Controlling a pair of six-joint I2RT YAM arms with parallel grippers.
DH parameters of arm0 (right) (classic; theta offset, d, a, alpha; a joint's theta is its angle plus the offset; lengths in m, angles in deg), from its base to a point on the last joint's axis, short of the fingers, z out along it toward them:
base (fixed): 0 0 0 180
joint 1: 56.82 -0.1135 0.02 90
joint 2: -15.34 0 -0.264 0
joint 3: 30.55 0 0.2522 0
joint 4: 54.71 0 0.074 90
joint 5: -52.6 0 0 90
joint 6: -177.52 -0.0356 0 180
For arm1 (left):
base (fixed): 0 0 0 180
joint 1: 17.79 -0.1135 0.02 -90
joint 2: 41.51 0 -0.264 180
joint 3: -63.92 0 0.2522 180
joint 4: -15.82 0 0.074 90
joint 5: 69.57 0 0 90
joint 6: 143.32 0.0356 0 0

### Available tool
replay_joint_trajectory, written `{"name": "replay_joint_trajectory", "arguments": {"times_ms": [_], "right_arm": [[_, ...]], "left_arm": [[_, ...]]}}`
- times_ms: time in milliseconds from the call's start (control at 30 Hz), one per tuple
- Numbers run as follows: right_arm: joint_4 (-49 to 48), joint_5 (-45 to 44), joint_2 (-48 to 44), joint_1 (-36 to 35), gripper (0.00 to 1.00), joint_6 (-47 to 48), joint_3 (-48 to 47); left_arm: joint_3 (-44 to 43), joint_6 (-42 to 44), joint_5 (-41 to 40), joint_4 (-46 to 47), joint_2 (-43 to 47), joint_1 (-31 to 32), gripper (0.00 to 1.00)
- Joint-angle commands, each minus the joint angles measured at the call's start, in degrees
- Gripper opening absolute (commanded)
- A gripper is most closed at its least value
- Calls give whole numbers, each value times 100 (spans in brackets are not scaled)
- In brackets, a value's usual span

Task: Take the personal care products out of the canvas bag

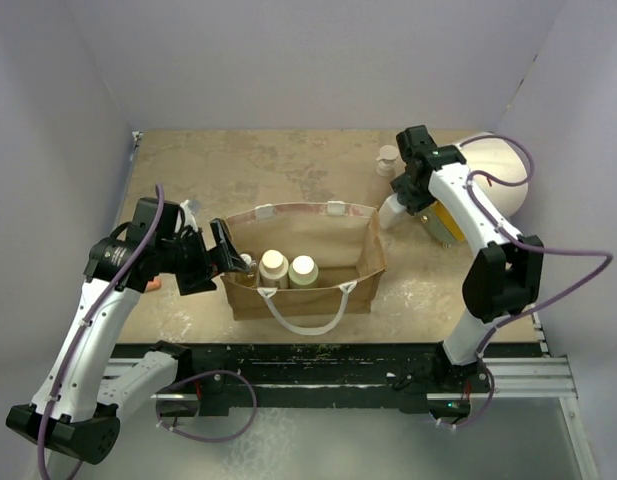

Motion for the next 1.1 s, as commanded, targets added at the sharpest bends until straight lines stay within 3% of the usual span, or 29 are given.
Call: {"name": "replay_joint_trajectory", "arguments": {"times_ms": [0,300,567,1067], "right_arm": [[-377,86,85,-11,0,-482,-606],[-423,-3,529,-13,11,-529,-798],[-466,-349,236,-151,7,-183,-854],[-38,-438,-278,-530,8,-924,-377]], "left_arm": [[-287,183,-132,42,-136,-11,99],[-348,166,-244,-35,-184,-11,99],[-215,-25,-168,16,-80,-11,99],[-54,-157,-27,272,77,-14,99]]}}
